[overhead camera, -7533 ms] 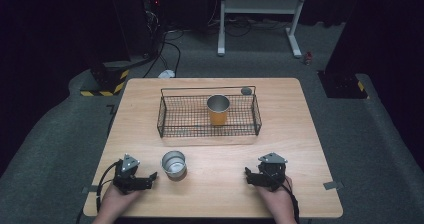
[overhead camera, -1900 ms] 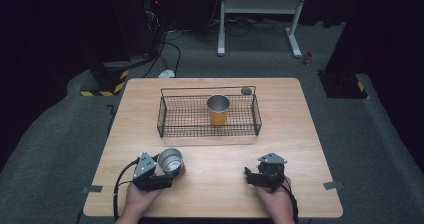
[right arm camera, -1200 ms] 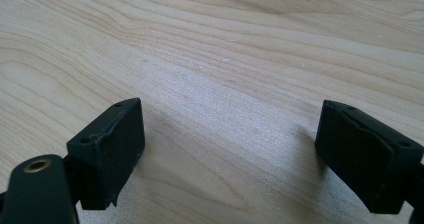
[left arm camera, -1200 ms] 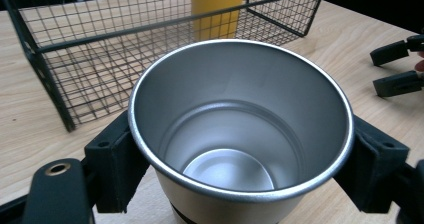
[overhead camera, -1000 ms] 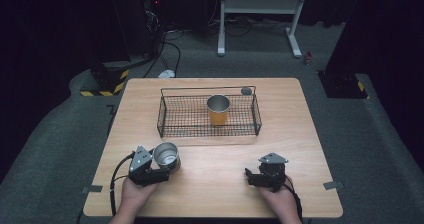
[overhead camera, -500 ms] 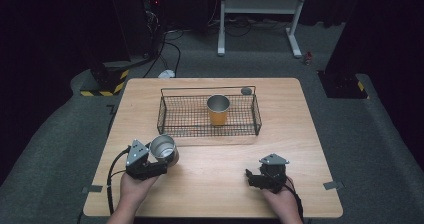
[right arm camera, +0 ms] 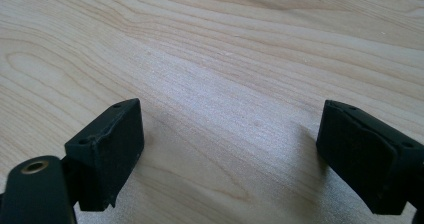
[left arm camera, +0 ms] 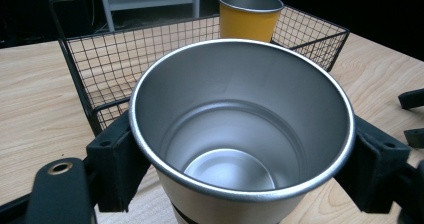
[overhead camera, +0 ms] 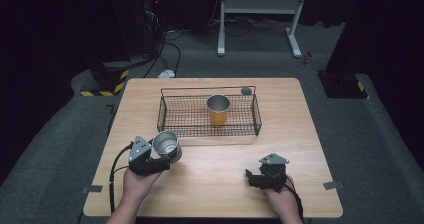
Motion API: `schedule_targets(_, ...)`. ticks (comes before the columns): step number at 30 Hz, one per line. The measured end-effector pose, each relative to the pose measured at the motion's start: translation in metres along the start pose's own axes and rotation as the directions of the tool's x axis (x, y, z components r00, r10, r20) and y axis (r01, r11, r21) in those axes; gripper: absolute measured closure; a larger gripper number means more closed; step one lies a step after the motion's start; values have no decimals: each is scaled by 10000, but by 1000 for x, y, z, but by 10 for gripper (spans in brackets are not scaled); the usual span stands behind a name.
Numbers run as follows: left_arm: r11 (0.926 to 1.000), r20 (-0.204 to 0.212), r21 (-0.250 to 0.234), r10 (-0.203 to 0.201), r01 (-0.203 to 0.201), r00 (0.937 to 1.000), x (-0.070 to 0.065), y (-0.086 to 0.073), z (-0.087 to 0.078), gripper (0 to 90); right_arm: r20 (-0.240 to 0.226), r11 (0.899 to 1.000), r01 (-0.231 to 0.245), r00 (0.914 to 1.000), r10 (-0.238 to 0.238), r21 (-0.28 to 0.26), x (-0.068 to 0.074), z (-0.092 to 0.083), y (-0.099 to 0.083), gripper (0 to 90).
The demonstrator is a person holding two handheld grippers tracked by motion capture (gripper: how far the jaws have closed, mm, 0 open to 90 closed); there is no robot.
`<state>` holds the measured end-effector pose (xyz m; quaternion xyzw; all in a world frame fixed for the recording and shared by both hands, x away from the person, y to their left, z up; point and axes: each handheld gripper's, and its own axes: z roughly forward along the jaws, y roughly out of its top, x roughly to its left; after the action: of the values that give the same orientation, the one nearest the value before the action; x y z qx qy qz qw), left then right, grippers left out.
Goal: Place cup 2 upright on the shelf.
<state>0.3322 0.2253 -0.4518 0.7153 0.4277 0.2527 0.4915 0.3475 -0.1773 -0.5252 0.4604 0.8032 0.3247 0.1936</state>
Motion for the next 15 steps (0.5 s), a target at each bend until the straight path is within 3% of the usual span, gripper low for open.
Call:
schedule_targets(5, 10000, -33, -44, -85, 85, 10000, 1, 5, 4, 188, -5, 10000, -5, 10000, 5, 4, 0, 0, 0, 116)
schedule_targets(15, 9996, -251, -162, 206, -210, 9995, 3, 17, 13, 188, 10, 10000, -12, 10000, 12, 25, 0, 0, 0, 115)
